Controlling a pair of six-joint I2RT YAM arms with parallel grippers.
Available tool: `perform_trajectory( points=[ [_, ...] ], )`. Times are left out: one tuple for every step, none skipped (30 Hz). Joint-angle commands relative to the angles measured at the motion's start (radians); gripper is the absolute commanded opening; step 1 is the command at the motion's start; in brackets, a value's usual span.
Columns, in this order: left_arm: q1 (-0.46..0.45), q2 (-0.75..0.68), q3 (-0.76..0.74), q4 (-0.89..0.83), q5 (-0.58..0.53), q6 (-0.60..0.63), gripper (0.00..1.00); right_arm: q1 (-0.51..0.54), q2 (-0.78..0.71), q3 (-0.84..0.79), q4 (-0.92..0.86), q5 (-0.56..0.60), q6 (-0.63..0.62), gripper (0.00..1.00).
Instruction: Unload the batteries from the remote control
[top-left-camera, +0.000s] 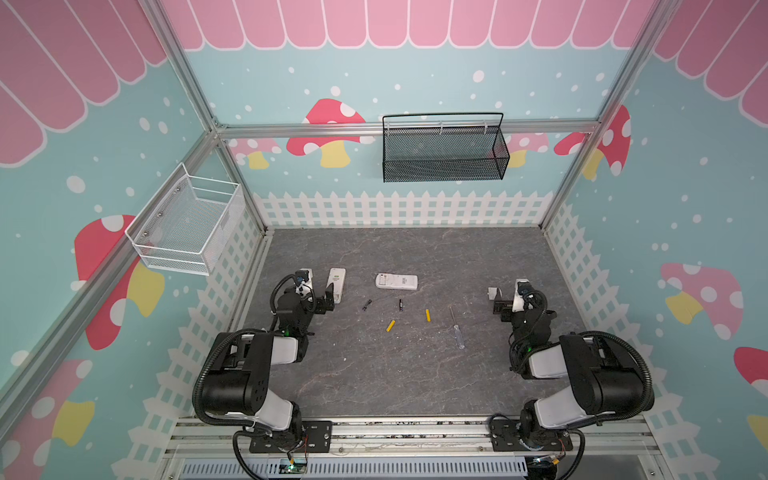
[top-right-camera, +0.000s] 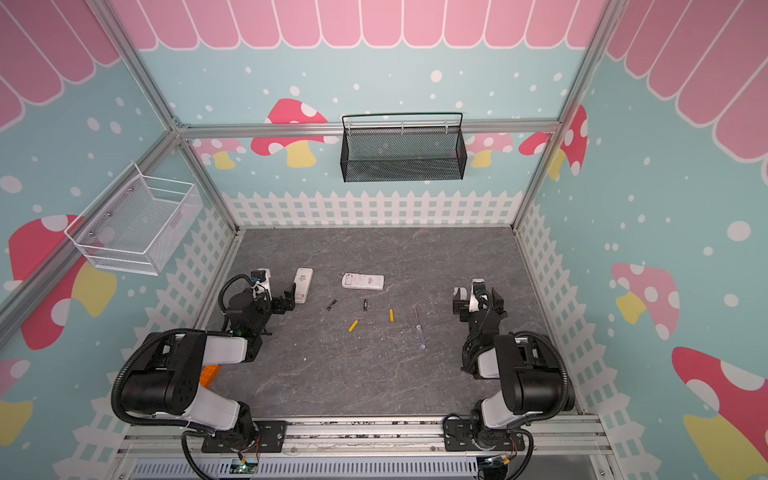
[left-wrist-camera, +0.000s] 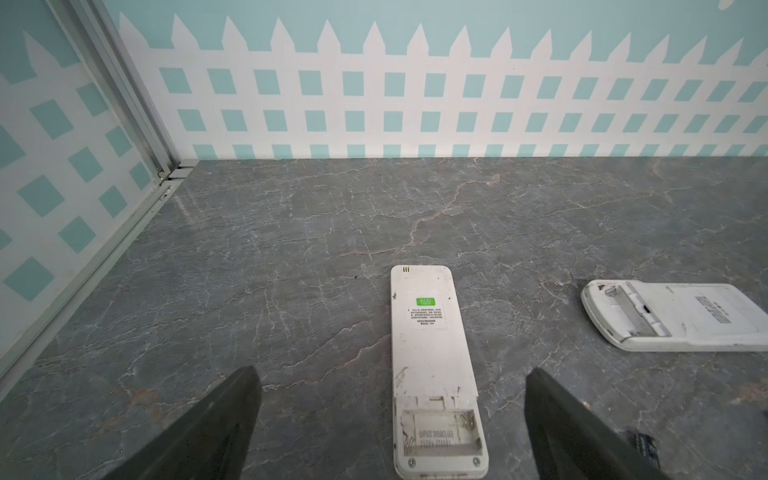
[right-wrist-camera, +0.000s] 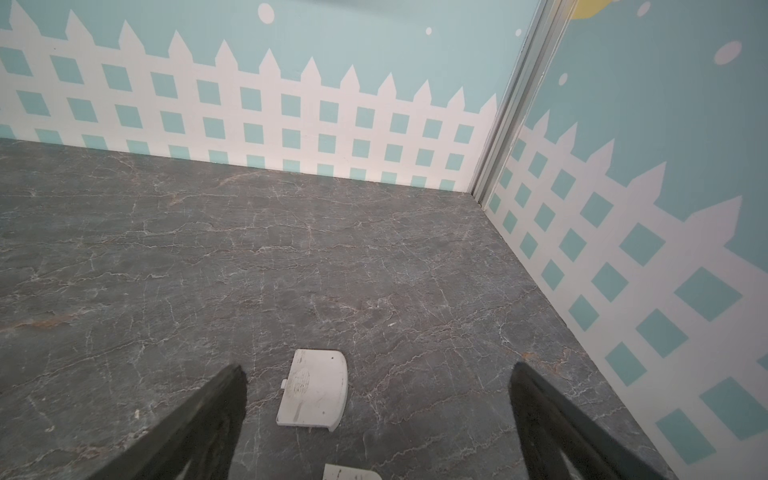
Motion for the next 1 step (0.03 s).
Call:
perform_trajectory(
  points=[
    [0.002, 0.001, 0.013, -0.001, -0.024, -0.025, 1.00, -0.001, 0.001, 0.012, 0.018, -0.005, 0.003, 0.99]
  ],
)
